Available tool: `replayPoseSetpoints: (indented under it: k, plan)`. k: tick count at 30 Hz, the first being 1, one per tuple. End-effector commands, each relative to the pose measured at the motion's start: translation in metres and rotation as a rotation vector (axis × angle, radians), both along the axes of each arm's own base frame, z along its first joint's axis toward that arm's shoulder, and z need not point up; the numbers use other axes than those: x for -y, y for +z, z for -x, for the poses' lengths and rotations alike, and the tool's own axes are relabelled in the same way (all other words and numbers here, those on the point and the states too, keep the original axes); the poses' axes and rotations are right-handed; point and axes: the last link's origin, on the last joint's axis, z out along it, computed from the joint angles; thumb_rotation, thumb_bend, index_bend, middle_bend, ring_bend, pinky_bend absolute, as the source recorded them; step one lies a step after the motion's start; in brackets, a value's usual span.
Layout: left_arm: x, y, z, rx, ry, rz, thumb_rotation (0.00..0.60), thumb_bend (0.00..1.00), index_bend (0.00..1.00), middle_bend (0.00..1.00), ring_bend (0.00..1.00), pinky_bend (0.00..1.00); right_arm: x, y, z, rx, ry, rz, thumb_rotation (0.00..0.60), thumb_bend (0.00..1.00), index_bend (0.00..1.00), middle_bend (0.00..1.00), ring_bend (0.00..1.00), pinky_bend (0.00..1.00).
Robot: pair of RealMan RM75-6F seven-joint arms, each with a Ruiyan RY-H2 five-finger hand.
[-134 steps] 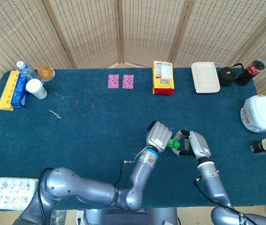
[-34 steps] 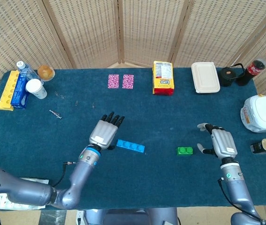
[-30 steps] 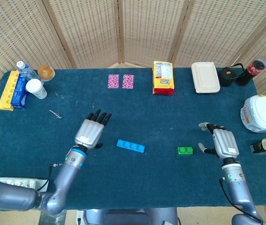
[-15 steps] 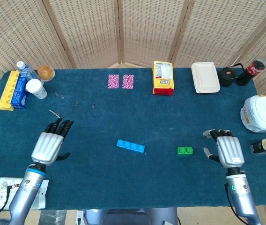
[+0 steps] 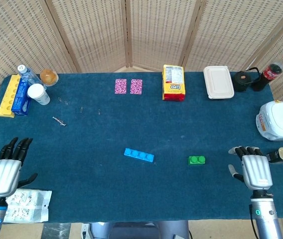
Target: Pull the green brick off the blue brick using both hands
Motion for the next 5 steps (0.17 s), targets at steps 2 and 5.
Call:
replayPoseSetpoints:
  k: [2,5]
  plan:
    - [0.0034,0.0074,0.0069,0.009,0.02,-0.027,0.551,0.19,0.0,0.14,0.05,0.17,-0.0043,0.0024,0.0022,-0.005,-0.013,0.008,0.6,0.33,0.41,0.44,0.39,0.3]
    - [0.004,0.007,0.0081,0.017,0.028,-0.024,0.555,0.19,0.0,0.14,0.05,0.17,-0.0059,0.0035,0.0029,-0.003,-0.019,0.01,0.6,0.33,0.41,0.44,0.39,0.3]
